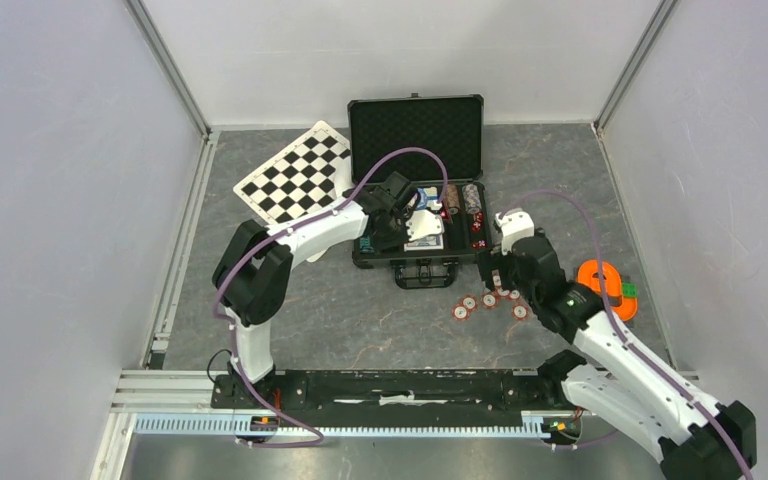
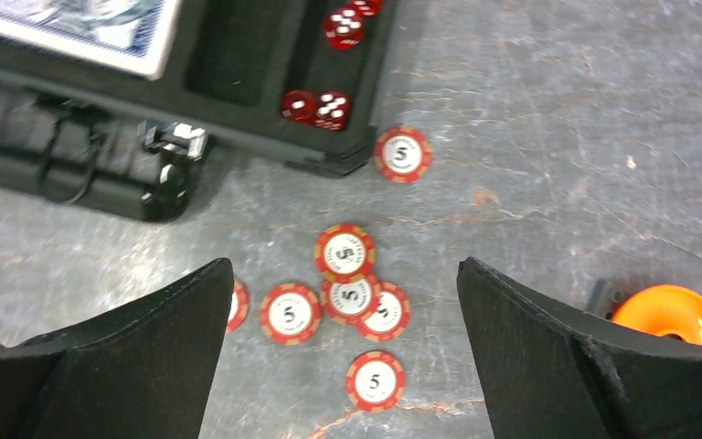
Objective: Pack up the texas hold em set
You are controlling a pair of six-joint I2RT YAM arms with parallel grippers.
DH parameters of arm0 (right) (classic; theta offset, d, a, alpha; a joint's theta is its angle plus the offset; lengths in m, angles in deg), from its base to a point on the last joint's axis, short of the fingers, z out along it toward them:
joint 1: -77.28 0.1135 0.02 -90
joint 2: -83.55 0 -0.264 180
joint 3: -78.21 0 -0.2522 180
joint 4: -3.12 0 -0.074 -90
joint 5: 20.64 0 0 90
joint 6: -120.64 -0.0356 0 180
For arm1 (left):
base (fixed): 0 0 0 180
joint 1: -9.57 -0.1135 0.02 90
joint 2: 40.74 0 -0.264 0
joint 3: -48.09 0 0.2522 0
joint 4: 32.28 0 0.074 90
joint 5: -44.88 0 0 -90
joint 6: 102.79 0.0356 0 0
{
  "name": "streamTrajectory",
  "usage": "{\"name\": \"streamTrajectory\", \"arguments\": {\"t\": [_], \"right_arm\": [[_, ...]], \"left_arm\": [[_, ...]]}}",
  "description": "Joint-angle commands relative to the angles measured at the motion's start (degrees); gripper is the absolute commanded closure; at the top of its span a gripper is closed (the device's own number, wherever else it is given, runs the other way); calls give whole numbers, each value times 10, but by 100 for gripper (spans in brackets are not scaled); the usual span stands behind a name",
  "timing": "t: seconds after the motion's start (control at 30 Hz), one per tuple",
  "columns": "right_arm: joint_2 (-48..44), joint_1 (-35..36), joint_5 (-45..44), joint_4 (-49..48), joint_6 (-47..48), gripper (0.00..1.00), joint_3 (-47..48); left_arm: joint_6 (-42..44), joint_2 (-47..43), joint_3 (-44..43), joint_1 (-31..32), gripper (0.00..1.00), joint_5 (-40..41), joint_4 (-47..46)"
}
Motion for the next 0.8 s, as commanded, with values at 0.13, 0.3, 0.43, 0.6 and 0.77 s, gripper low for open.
{"name": "streamTrajectory", "arguments": {"t": [0.13, 0.3, 0.43, 0.6, 0.77], "right_arm": [[69, -88, 3, -80, -31, 2, 34], [91, -127, 31, -105, -35, 2, 25], [95, -157, 64, -127, -41, 2, 12], [99, -163, 87, -135, -39, 2, 7], [96, -165, 98, -137, -38, 2, 3]], "left_arm": [[18, 22, -13, -3, 62, 69, -13], [-1, 14, -8, -3, 56, 70, -49], [-12, 2, 4, -1, 55, 92, -85], [-15, -20, 39, 2, 56, 125, -144], [-23, -27, 48, 7, 58, 157, -171]]}}
